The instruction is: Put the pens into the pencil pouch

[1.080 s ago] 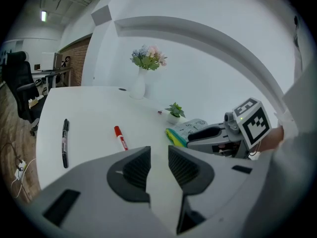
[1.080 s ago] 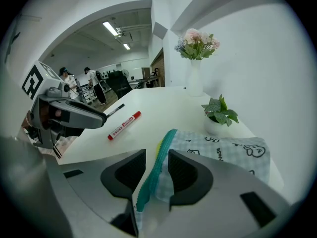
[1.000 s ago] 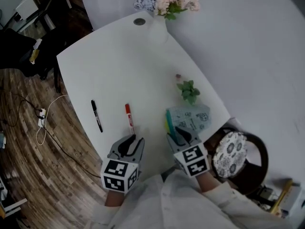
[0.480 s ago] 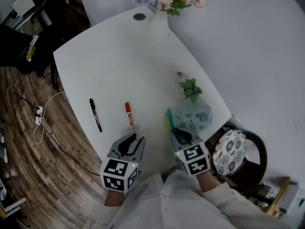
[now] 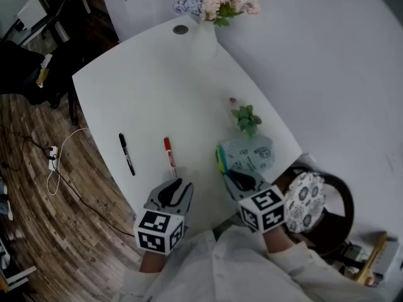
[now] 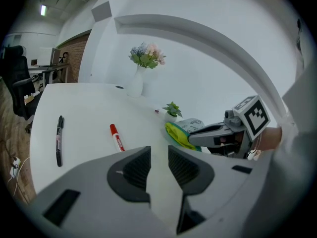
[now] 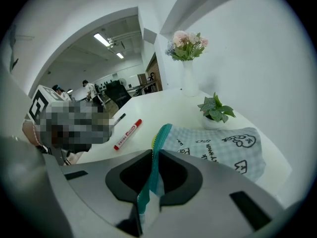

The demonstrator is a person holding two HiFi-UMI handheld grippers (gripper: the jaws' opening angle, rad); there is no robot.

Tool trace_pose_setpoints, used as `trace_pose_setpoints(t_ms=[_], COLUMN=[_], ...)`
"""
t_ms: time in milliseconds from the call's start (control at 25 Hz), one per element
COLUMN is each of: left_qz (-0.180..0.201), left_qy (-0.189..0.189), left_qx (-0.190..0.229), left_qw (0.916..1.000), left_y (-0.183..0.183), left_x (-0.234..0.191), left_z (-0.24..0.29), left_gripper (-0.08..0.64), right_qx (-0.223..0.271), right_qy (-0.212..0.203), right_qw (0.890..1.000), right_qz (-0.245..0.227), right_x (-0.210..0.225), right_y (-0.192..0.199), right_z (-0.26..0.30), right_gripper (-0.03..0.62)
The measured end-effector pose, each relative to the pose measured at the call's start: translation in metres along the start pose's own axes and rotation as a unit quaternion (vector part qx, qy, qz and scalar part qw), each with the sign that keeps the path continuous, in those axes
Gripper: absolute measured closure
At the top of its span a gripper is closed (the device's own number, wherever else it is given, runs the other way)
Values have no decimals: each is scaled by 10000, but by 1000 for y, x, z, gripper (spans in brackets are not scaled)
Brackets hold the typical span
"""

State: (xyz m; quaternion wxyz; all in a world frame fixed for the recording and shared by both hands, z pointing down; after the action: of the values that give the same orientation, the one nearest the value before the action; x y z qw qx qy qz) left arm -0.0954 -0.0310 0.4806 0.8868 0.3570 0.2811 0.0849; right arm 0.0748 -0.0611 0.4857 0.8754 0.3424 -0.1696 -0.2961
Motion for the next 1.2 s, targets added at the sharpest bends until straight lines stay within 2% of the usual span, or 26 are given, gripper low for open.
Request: trace_pose_setpoints(t_ms=[240, 480, 680, 840, 1040, 1200], left_qz=[33, 77, 31, 16, -18, -13], left_qy=[-39, -137, -231, -287, -383, -442], left_qx=[117, 249, 344, 381, 487, 566], left_qw=[9999, 9996, 9991, 9989, 9981, 9974], left_y=[-4, -10, -10, -8, -12, -14], left_x=[4, 7, 8, 9, 7, 7], left_z=[-3, -9, -14, -17, -23, -25], left_gripper=[453, 453, 453, 453, 453, 453], right_qx=[299, 588, 808, 1002, 1283, 1510], right_qy=[-396, -893, -1171, -1462, -1716, -2090], right_qw=[9987, 9917, 9871, 9795, 9715, 9546], right_qz=[112, 716, 739, 962, 1018, 1494], right_x=[-16, -23, -27, -32, -37, -36], right_y=[-12, -32, -50, -62, -75, -82], right_z=[-5, -15, -21, -24, -28, -29], right_gripper=[549, 549, 549, 549, 549, 549])
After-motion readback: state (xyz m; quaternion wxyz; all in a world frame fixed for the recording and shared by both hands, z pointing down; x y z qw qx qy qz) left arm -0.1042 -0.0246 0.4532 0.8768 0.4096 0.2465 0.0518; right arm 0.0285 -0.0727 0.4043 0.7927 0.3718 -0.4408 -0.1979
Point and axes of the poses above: the fingertips, and each gripper's own axes: z forward along the fingers, x to its right, y out of its underside, the point moved 5 cm from there along -z, backward along the fingers, and after that the axes turned 6 degrees about -z, right-handed, at the moved point
